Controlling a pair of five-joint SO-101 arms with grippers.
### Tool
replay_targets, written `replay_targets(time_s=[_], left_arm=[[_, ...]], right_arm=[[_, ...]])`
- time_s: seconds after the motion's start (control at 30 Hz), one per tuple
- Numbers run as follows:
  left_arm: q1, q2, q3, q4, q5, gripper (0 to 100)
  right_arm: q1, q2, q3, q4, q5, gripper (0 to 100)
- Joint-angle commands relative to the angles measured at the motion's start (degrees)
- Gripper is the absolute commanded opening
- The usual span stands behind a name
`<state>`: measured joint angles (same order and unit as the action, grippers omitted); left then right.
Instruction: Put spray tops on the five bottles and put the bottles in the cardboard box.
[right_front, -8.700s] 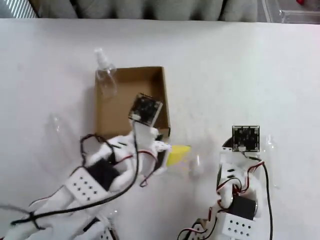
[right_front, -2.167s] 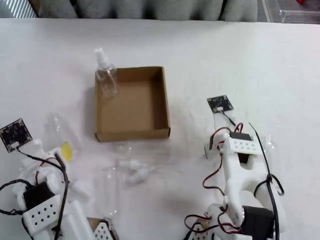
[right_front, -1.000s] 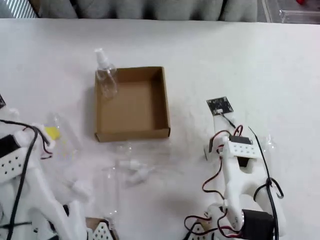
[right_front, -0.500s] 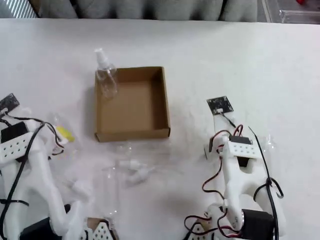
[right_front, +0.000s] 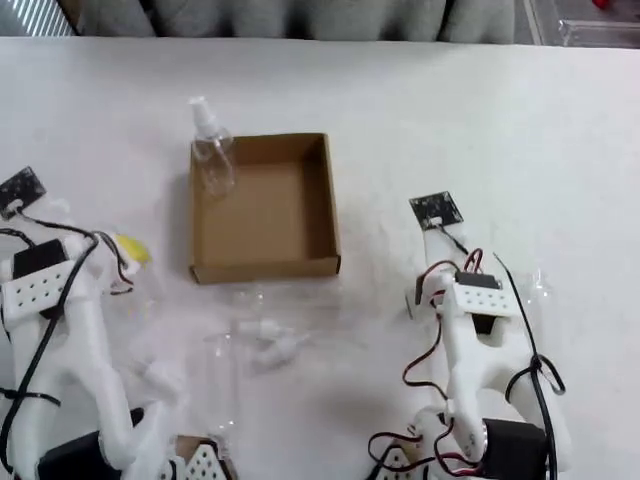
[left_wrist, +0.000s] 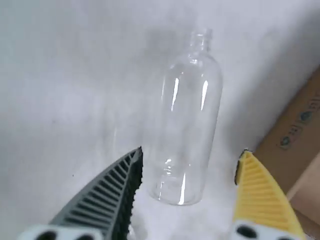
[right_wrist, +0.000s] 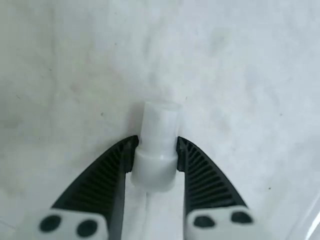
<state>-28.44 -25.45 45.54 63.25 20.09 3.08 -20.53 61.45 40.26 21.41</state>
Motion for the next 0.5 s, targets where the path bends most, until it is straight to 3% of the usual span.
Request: replay_targets(time_s=[0.0, 0.47], left_arm=[[1.19, 4.53, -3.87, -2.11, 0.53, 29], [-0.57, 26.68, -22.42, -2.37, 0.7, 29]], right_arm=[[-0.75, -1.01, -0.26, -0.84, 0.62, 1.5], [-0.75, -1.01, -0.26, -0.84, 0.62, 1.5]])
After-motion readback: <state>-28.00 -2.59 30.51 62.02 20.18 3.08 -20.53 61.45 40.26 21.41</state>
